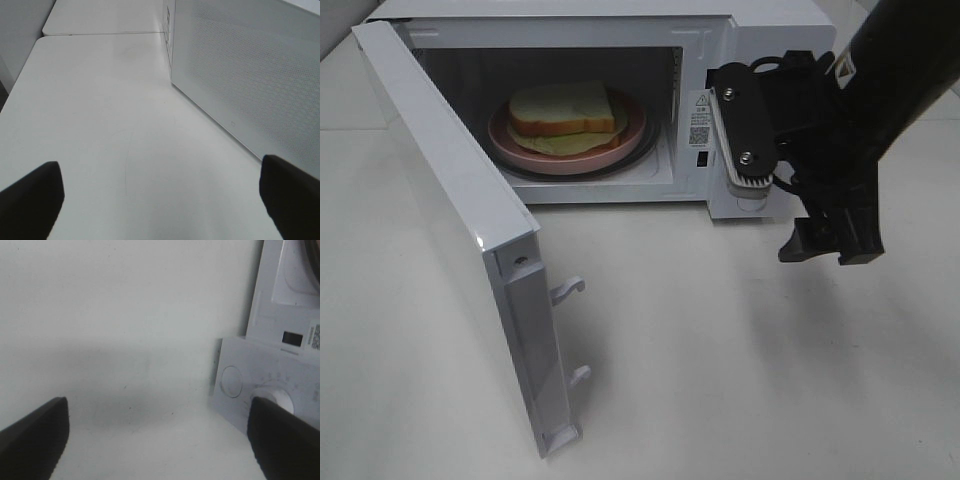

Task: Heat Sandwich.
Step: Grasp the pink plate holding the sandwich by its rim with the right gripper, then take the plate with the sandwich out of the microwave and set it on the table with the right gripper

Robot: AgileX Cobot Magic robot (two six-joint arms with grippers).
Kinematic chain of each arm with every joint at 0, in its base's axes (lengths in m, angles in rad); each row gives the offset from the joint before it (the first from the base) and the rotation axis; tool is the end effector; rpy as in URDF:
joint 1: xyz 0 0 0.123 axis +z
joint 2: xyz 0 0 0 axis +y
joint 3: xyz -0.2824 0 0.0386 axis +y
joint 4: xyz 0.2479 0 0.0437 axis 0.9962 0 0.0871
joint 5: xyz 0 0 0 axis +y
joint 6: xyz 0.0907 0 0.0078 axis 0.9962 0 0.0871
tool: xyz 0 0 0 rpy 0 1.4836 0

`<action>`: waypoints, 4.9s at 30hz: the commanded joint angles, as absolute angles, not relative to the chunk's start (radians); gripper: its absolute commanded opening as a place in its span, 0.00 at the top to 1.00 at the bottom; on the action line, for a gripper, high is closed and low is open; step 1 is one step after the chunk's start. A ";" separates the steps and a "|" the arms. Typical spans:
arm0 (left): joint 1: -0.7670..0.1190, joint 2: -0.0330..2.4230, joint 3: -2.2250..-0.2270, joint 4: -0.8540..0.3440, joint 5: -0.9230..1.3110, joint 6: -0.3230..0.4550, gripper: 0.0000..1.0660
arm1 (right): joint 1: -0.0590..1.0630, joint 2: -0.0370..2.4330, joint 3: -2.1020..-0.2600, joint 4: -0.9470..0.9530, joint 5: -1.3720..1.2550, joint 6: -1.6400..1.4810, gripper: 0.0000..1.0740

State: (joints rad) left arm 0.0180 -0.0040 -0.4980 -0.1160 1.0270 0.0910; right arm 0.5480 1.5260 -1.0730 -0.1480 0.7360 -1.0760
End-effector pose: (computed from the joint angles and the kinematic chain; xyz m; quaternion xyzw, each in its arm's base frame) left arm -0.0040 -0.0091 0.2798 0.0321 0.8418 -0.0287 0.5381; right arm 0.2686 0.1534 0.2570 -0.7326 0.6371 -0.1194 0.2078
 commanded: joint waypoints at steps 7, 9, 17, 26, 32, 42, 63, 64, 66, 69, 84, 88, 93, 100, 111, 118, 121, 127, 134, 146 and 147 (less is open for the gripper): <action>0.021 -0.032 -0.494 -0.119 1.027 0.090 0.03 | 0.600 1.633 -1.176 -0.154 0.684 -1.083 0.16; 0.021 -0.032 -0.494 -0.119 1.027 0.090 0.03 | 0.605 1.643 -1.185 -0.154 0.674 -1.086 0.16; 0.021 -0.032 -0.494 -0.119 1.027 0.090 0.03 | 0.624 1.724 -1.274 -0.154 0.656 -1.100 0.16; 0.021 -0.032 -0.494 -0.119 1.027 0.090 0.03 | 0.644 1.814 -1.376 -0.148 0.616 -1.100 0.17; 0.021 -0.032 -0.494 -0.119 1.027 0.090 0.03 | 0.644 1.890 -1.459 -0.143 0.611 -1.100 0.17; 0.021 -0.032 -0.494 -0.119 1.027 0.090 0.03 | 0.658 2.028 -1.600 -0.119 0.598 -1.100 0.19; 0.021 -0.032 -0.494 -0.116 1.027 0.090 0.03 | 0.626 2.294 -1.861 -0.106 0.581 -1.096 0.20; 0.021 -0.032 -0.494 -0.116 1.027 0.090 0.03 | 0.626 2.294 -1.861 -0.106 0.581 -1.096 0.20; 0.021 -0.032 -0.494 -0.114 1.027 0.090 0.03 | 0.616 2.311 -1.885 -0.107 0.581 -1.096 0.20; 0.021 -0.032 -0.494 -0.111 1.027 0.090 0.03 | 0.616 2.343 -1.924 -0.107 0.585 -1.080 0.21; 0.021 -0.032 -0.494 -0.108 1.027 0.090 0.03 | 0.608 2.386 -1.944 -0.121 0.586 -1.077 0.25; 0.021 -0.032 -0.494 -0.108 1.027 0.090 0.03 | 0.612 2.386 -1.944 -0.122 0.582 -1.074 0.26; 0.021 -0.032 -0.494 -0.108 1.027 0.090 0.03 | 0.620 2.386 -1.944 -0.123 0.582 -1.074 0.31; 0.021 -0.032 -0.494 -0.108 1.027 0.090 0.03 | 0.620 2.386 -1.944 -0.128 0.605 -1.058 0.85; 0.021 -0.032 -0.494 -0.108 1.027 0.090 0.03 | 0.620 2.385 -1.944 -0.131 0.636 -1.075 1.00; 0.021 -0.032 -0.494 -0.108 1.027 0.090 0.03 | 0.620 2.385 -1.944 -0.127 0.650 -1.127 1.00; 0.021 -0.032 -0.494 -0.108 1.027 0.090 0.03 | 0.620 2.382 -1.944 -0.120 0.675 -1.179 1.00; 0.021 -0.032 -0.494 -0.108 1.027 0.090 0.03 | 0.620 2.370 -1.942 -0.120 0.703 -1.241 1.00; 0.021 -0.032 -0.494 -0.108 1.027 0.090 0.03 | 0.617 2.336 -1.942 -0.077 0.744 -1.373 1.00; 0.021 -0.032 -0.494 -0.108 1.027 0.090 0.03 | 0.617 2.213 -1.796 -0.069 0.714 -1.491 1.00; 0.021 -0.032 -0.494 -0.108 1.027 0.090 0.03 | 0.617 2.199 -1.775 -0.069 0.702 -1.501 1.00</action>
State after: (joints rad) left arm 0.0180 -0.0040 -0.4980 -0.1070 1.0270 0.0910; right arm 0.6170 2.2250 -1.7840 -0.0730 0.7310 -1.4750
